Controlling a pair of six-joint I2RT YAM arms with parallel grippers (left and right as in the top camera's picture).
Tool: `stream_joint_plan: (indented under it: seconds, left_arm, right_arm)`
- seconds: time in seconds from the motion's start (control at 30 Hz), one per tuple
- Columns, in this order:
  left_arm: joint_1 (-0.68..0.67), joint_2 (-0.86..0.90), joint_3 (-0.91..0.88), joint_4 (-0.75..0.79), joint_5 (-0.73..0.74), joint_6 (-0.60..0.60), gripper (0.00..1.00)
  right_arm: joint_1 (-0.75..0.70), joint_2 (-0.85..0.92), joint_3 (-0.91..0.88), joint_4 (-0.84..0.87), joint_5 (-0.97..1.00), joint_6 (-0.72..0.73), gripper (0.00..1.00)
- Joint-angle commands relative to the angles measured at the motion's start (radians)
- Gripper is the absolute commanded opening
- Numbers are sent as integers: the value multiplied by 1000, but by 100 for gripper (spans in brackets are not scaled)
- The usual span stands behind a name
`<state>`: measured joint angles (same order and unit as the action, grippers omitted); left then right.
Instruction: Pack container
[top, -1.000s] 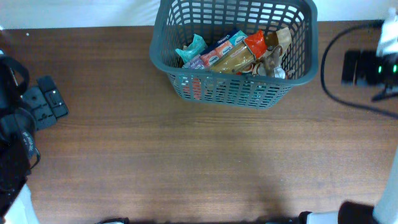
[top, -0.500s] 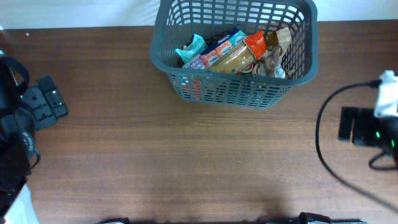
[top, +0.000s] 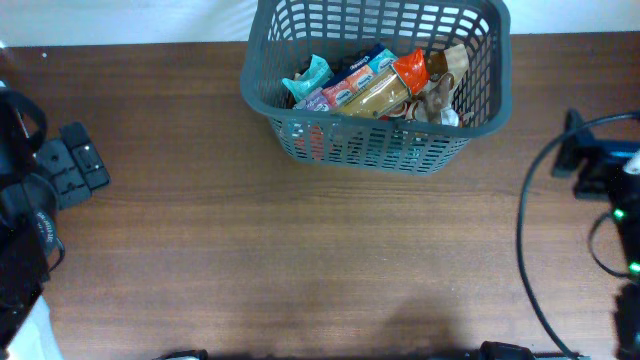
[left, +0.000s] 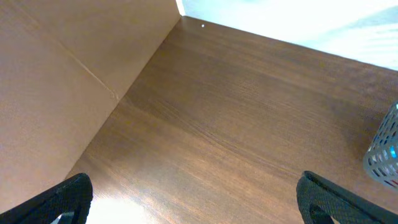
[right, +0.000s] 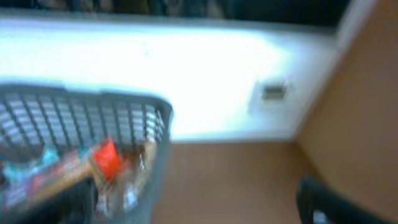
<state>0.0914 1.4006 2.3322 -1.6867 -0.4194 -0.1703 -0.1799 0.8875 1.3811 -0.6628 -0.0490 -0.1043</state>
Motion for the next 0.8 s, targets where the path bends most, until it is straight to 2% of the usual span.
stream_joint_plan:
  seconds: [0.0, 0.17, 0.3, 0.77]
  left_arm:
    - [4, 2, 4, 0, -3, -8, 99]
    - [4, 2, 4, 0, -3, -8, 99]
    - [4, 2, 4, 0, -3, -8, 99]
    - [4, 2, 4, 0, -3, -8, 99]
  right_arm:
    - [48, -76, -201, 174, -98, 9, 99]
    - [136, -208, -515, 522, -98, 9, 99]
    - [175, -290, -675, 645, -98, 9, 99]
    - [187, -491, -980, 731, -98, 9, 99]
